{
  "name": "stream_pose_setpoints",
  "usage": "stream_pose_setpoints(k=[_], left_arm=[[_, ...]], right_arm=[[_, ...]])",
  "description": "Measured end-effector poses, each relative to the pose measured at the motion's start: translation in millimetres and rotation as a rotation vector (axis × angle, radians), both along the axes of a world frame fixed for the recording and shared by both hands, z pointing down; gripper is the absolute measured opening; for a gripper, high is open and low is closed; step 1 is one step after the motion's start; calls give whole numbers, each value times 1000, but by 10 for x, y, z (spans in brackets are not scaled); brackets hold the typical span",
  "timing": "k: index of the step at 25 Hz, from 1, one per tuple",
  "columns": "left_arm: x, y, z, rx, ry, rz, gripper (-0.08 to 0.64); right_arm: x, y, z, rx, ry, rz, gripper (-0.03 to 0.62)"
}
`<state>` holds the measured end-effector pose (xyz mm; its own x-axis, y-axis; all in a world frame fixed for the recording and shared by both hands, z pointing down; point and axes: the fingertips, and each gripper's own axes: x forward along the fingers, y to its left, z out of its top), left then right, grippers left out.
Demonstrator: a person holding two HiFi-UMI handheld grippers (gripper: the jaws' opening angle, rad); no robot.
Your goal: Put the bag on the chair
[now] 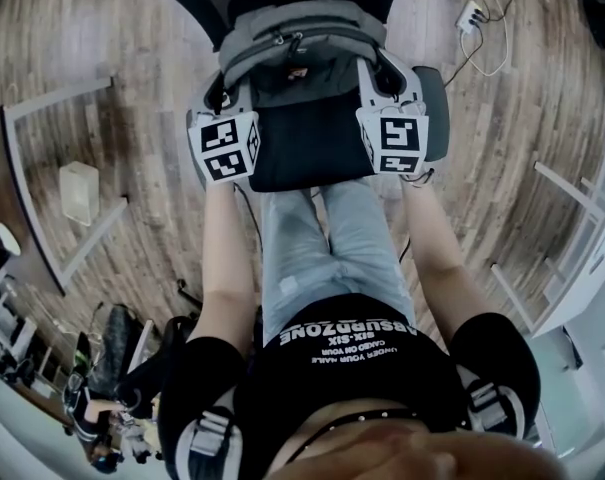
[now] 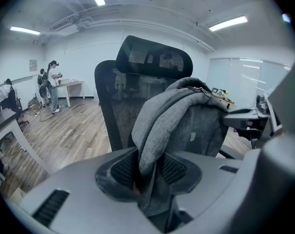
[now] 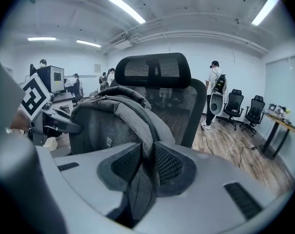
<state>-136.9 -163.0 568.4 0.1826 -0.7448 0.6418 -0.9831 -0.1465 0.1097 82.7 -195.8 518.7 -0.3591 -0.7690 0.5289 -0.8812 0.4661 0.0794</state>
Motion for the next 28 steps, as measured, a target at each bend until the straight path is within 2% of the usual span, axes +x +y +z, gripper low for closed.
stream_pose_setpoints(k=[14, 28], left_arm=[[-66, -233, 142, 15, -23, -8, 126], [-80, -477, 242, -12, 1, -40, 126]], right_arm=[[-71, -274, 132, 13, -4, 24, 91], [-95, -564, 265, -9, 24, 12, 89]])
